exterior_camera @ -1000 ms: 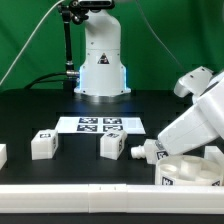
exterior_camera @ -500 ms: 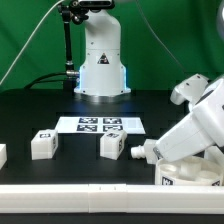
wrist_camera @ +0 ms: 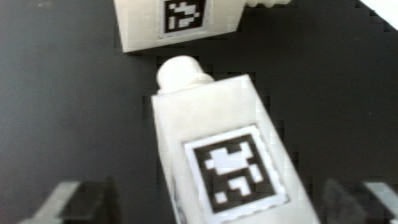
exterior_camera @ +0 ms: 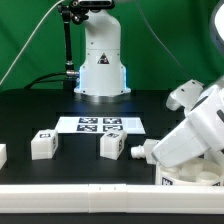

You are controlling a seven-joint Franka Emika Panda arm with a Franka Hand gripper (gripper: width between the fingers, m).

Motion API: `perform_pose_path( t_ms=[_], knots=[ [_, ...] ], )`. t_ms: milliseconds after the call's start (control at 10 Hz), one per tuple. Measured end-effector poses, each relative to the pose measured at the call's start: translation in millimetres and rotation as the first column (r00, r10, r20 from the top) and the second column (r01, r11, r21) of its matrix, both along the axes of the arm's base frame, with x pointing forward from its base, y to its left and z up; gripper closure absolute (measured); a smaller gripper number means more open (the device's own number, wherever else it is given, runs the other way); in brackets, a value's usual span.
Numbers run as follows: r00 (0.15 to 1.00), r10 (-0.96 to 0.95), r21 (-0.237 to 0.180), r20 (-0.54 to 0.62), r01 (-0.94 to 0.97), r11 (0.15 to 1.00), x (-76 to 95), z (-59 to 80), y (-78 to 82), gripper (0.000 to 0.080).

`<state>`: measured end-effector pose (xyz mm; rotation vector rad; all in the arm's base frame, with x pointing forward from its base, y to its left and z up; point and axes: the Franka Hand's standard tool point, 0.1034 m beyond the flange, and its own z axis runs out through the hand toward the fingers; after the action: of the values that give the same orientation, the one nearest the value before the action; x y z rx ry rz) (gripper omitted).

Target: Assemble stool

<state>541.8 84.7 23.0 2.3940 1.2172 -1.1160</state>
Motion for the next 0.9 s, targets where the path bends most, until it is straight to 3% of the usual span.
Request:
perform_pose_path(
  t_ms=[100,200,300,600,900],
  knots=[
    [1.0,-0.001,-0.001,-0.001,0.001,1.0,-0.2,0.1,-0.6,0.0389],
    [1.0,-0.002,-0.001,-0.001,0.002,1.0,0.0,0.7,-0.9,0.0389],
    [1.0,-0.002,-0.002,-0.002,0.002,1.0,-0.3,0.5,-1.2,0.0465],
    [0.999,-0.027,-0.012,-0.021,0.027,1.0,-3.1,5.1,-6.3,0.0465],
    [0.989,-0.129,-0.063,-0.076,0.124,0.99,0.0,47.7,-16.9,0.0465]
  ],
)
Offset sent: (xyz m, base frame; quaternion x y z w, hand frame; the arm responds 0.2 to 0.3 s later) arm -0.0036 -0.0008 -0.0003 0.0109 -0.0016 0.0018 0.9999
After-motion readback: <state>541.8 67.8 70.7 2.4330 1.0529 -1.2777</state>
